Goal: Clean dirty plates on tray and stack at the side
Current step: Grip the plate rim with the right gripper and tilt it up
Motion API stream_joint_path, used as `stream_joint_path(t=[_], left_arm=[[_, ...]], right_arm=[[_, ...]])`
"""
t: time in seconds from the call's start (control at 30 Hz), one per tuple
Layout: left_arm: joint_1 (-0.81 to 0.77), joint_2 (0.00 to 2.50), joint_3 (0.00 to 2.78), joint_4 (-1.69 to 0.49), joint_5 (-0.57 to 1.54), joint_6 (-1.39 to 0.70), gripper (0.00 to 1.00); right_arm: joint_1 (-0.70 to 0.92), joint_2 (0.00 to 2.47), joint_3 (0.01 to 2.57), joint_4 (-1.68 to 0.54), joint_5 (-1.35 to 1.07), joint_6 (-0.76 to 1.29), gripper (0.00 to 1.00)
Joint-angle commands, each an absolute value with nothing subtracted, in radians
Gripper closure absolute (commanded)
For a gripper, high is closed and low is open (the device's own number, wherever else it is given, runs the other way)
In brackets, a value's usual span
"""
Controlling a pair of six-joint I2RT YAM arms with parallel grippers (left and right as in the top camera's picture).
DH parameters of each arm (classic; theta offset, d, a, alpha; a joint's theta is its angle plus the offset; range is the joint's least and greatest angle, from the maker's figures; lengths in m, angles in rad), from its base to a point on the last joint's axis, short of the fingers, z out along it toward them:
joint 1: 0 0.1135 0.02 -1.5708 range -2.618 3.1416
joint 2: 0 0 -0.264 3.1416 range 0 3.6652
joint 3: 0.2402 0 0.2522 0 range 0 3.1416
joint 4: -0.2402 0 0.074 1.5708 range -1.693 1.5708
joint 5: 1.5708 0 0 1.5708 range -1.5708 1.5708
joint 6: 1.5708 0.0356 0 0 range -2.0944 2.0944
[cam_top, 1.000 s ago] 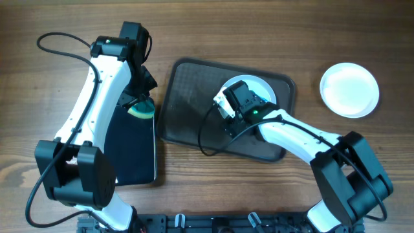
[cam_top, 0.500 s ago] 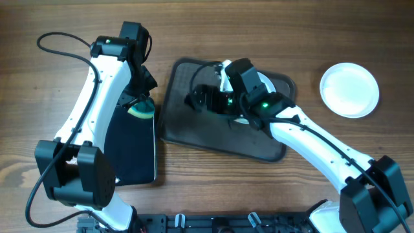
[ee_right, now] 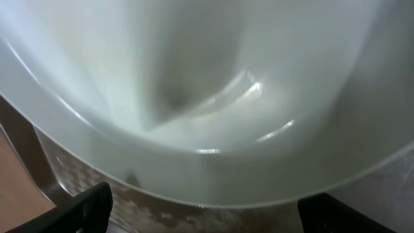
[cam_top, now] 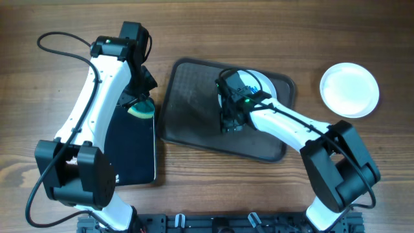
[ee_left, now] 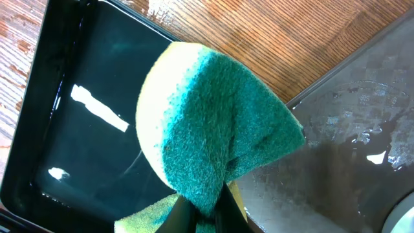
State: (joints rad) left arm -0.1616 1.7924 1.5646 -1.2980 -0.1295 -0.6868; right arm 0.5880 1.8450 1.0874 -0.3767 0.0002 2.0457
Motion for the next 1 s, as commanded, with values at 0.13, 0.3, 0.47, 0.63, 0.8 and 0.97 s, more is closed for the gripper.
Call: stream_joint_path(t=[0.13, 0.3, 0.47, 0.63, 0.8, 0.97], left_arm=[[-0.154, 1.78, 1.576, -1.297, -0.128, -0.658, 0.96], [-0.154, 1.78, 1.576, -1.295, -0.128, -0.658, 0.96], [-0.154, 1.78, 1.576, -1.298, -0.128, -0.658, 0.96], [-0.154, 1.78, 1.576, -1.295, -0.128, -0.658, 0.96], [-0.154, 1.78, 1.576, -1.294, -0.128, -0.659, 0.96], [-0.154, 1.78, 1.576, -1.294, -0.128, -0.659, 0.96]], right_arm=[[0.521, 1.867, 1.092, -0.413, -0.018, 2.071, 0.85], [0.527, 1.867, 1.092, -0.435, -0.058, 2.04, 0.95], [0.557, 1.867, 1.092, -0.496, -0.026, 1.84, 0.96], [0.557, 1.866, 1.095, -0.597, 0.126, 1.33, 0.96], [0.557, 1.866, 1.196, -0.658, 0.268, 0.963, 0.95], [0.556, 1.866, 1.304, -0.731, 0.301, 0.831, 0.2]])
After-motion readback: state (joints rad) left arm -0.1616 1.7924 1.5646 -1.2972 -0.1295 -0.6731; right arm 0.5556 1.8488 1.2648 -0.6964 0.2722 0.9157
